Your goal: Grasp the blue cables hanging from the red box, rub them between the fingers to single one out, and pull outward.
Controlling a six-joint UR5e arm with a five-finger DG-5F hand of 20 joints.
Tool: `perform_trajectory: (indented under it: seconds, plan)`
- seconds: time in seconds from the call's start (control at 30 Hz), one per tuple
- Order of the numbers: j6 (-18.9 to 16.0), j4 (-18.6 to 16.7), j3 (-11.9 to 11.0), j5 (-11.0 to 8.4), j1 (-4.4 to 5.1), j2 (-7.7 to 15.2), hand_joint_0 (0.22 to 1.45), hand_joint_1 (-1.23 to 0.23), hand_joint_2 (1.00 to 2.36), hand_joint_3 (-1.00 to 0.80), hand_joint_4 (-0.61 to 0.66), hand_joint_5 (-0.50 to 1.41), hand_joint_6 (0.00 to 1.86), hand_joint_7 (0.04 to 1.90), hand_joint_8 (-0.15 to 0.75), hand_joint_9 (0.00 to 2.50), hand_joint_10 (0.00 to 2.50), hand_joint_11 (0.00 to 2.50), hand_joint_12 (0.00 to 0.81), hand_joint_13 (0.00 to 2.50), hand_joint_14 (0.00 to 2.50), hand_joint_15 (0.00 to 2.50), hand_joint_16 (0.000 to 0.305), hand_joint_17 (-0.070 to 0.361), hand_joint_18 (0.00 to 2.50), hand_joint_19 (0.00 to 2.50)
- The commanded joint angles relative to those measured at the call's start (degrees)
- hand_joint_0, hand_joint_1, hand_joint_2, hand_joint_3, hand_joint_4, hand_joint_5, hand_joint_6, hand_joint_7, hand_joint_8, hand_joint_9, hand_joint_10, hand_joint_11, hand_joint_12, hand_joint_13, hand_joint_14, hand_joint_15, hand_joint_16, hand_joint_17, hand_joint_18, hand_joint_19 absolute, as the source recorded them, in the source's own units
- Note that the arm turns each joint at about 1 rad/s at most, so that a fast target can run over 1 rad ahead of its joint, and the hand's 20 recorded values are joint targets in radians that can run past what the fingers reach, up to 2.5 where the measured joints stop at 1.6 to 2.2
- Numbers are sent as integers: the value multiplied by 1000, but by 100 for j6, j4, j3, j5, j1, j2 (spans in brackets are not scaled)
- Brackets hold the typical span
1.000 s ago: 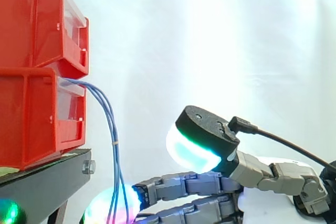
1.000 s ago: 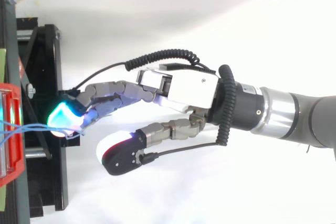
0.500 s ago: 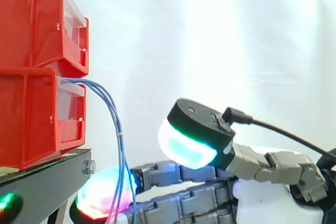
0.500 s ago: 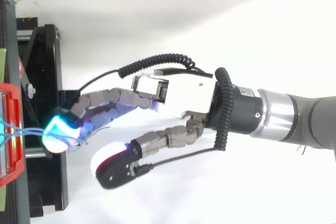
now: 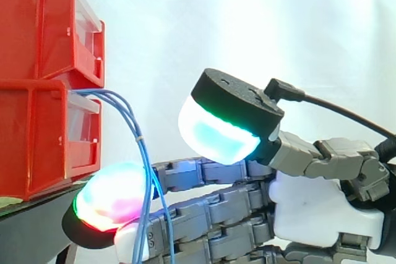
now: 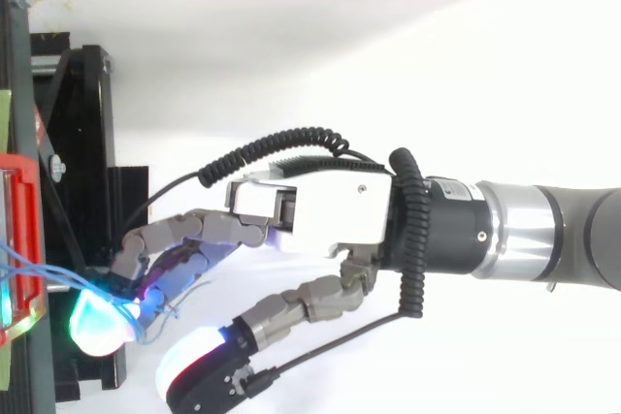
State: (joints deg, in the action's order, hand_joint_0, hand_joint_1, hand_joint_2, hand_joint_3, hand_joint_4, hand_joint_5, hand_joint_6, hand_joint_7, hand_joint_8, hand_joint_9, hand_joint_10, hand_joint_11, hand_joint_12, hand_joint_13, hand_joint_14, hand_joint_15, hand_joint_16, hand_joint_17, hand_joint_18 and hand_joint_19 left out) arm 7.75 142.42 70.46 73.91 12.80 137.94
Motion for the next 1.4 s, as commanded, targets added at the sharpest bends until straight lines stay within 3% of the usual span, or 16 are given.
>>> perform_trajectory:
  seconds: [0.0, 0.27, 0.4, 0.47, 0.6, 0.77, 0.93, 1.0, 1.07, 1.37]
  plan:
    - [-10, 85, 2, 0, 12, -22, 637, -614, 1001, -485, 209, -119, 503, 880, 228, 779, 8, 247, 293, 662, 15, 338, 35, 78, 508, 392]
    - [-45, 208, -6, 9, 20, -22, 617, -585, 1000, -494, 230, -114, 503, 921, 229, 786, 8, 261, 295, 669, 13, 340, 35, 78, 512, 398]
    - [-195, 471, -6, 35, -32, -22, 601, -566, 1000, -500, 234, -110, 503, 948, 232, 795, 10, 275, 298, 673, 13, 347, 35, 79, 515, 400]
    - [-423, 717, 2, 27, -32, -22, 598, -561, 1000, -500, 242, -109, 503, 956, 236, 798, 9, 276, 300, 674, 15, 345, 35, 79, 516, 400]
    - [-731, 876, -68, 9, -32, -22, 596, -560, 1000, -497, 240, -101, 503, 996, 237, 804, 9, 275, 299, 677, 14, 351, 35, 79, 516, 400]
    - [-898, 1104, -94, 0, -32, -22, 602, -569, 1000, -498, 243, -96, 503, 1034, 238, 812, 11, 285, 300, 679, 15, 348, 35, 79, 515, 401]
    - [-889, 1438, -393, 9, -41, -57, 602, -574, 1000, -499, 237, -95, 503, 1052, 237, 812, 9, 290, 300, 678, 14, 349, 35, 79, 515, 397]
    - [-880, 2062, -736, 9, -50, -48, 602, -576, 1001, -500, 240, -93, 503, 1062, 238, 812, 9, 286, 301, 677, 15, 349, 35, 79, 515, 401]
    - [-889, 2255, -762, 18, -32, -57, 603, -579, 1000, -499, 230, -93, 503, 1081, 240, 813, 9, 293, 301, 678, 14, 352, 35, 79, 516, 401]
    - [-880, 2378, -903, 18, -15, -57, 614, -596, 1003, -464, 180, -80, 502, 1221, 240, 818, 10, 315, 300, 674, 16, 360, 35, 79, 514, 402]
